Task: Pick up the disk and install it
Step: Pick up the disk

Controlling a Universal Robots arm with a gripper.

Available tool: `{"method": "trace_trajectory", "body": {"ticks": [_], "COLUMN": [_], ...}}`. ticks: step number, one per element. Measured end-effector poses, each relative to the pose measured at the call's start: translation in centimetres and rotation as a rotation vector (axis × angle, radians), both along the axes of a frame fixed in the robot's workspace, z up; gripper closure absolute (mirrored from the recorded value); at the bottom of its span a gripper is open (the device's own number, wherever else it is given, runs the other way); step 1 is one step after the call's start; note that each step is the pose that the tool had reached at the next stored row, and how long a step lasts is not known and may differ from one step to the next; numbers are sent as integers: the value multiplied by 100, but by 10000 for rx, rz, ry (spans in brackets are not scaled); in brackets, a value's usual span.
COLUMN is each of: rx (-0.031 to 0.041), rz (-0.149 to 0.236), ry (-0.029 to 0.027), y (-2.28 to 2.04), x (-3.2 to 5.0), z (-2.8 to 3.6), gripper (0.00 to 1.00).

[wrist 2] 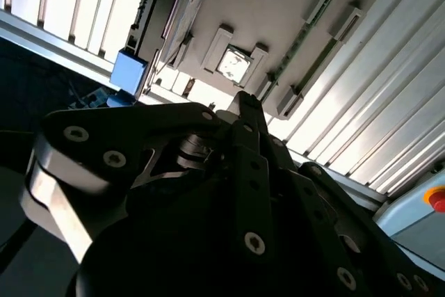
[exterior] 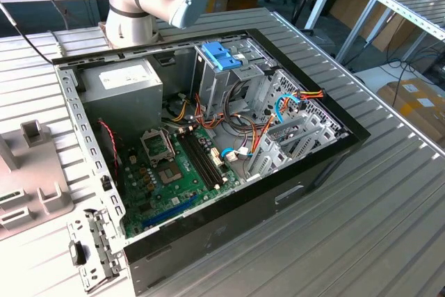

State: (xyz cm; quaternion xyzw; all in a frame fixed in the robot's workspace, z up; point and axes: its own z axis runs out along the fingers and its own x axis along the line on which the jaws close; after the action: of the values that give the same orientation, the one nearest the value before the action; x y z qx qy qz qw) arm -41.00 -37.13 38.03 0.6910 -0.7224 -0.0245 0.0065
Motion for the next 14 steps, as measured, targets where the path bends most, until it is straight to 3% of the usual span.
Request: {"method": "trace_trajectory", "body": {"ticks": [11, 14], "rx": [0, -1], "rz": [702, 699], "ry": [0, 1], "y": [0, 1], "x": [0, 1], "z": [-1, -7], "gripper": [89, 89]}}
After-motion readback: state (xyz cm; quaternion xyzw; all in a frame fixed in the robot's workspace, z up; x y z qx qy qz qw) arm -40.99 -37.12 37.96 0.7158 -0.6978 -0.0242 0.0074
